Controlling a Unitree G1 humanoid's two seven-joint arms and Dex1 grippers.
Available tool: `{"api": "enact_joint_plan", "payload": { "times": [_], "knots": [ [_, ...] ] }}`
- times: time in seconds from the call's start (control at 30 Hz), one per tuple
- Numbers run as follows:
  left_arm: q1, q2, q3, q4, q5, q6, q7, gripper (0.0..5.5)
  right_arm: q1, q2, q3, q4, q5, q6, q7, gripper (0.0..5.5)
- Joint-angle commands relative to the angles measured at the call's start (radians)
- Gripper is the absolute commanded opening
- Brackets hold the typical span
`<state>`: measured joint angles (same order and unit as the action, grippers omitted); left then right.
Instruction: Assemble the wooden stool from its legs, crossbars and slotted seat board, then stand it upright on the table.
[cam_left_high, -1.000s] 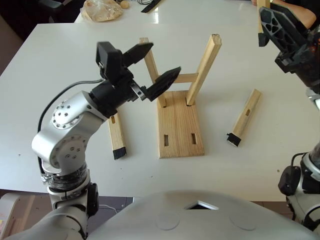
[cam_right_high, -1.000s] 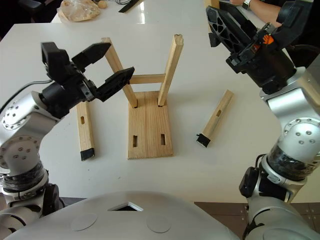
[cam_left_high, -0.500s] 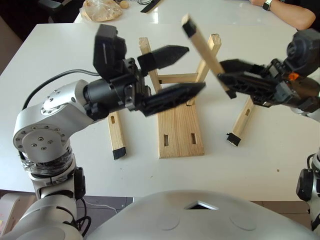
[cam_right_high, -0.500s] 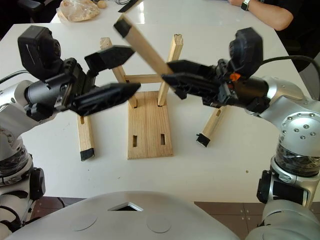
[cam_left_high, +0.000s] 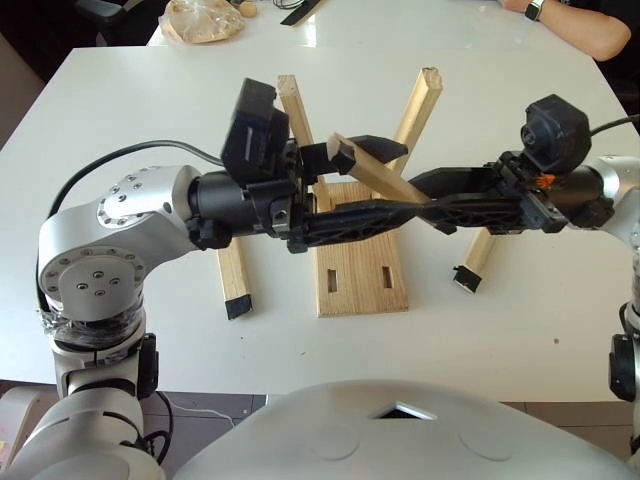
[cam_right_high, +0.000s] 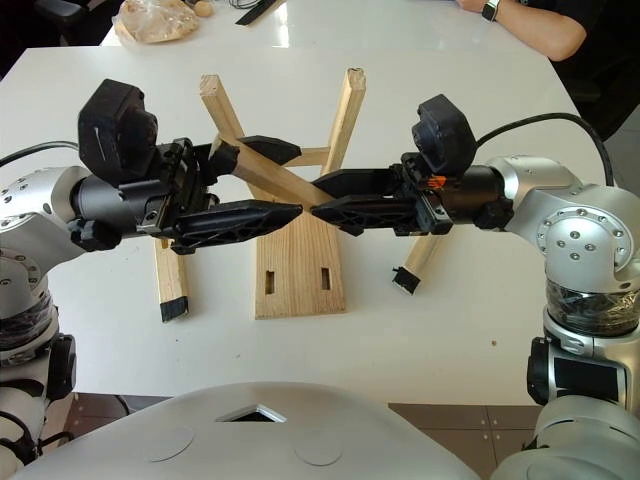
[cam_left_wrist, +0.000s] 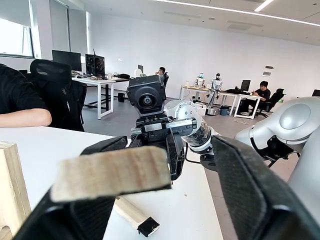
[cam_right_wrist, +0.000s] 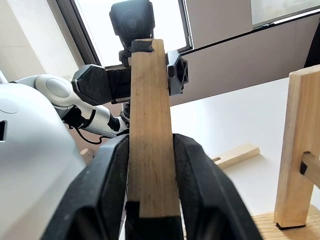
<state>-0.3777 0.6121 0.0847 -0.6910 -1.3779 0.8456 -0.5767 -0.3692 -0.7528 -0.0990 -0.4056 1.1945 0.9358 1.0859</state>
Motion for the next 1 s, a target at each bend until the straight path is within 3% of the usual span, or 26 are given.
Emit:
{"api": "enact_joint_plan", "payload": {
  "times": [0.03,0.33,0.8,0.83,1.0],
  "knots": [
    [0.007,0.003,0.003,-0.002,-0.035,-0.017,-0.012,2.39,-0.003,-0.012,0.013,0.019,-0.073,-0.031,0.007,1.31],
    [-0.014,-0.027,0.000,0.031,-0.072,-0.036,0.040,1.31,-0.017,0.044,0.012,0.009,-0.065,-0.059,-0.056,1.31],
    [-0.025,-0.022,-0.025,0.041,-0.063,-0.040,0.042,1.31,0.001,0.087,0.023,-0.020,-0.082,-0.075,-0.139,1.31],
    [-0.021,-0.015,-0.024,0.041,-0.054,-0.039,0.035,1.31,0.002,0.086,0.032,-0.018,-0.114,-0.088,-0.151,1.67],
    [0.035,0.076,0.020,0.048,-0.001,-0.023,-0.037,1.31,0.022,0.066,0.041,-0.014,-0.180,-0.113,-0.149,2.29]
  ]
}}
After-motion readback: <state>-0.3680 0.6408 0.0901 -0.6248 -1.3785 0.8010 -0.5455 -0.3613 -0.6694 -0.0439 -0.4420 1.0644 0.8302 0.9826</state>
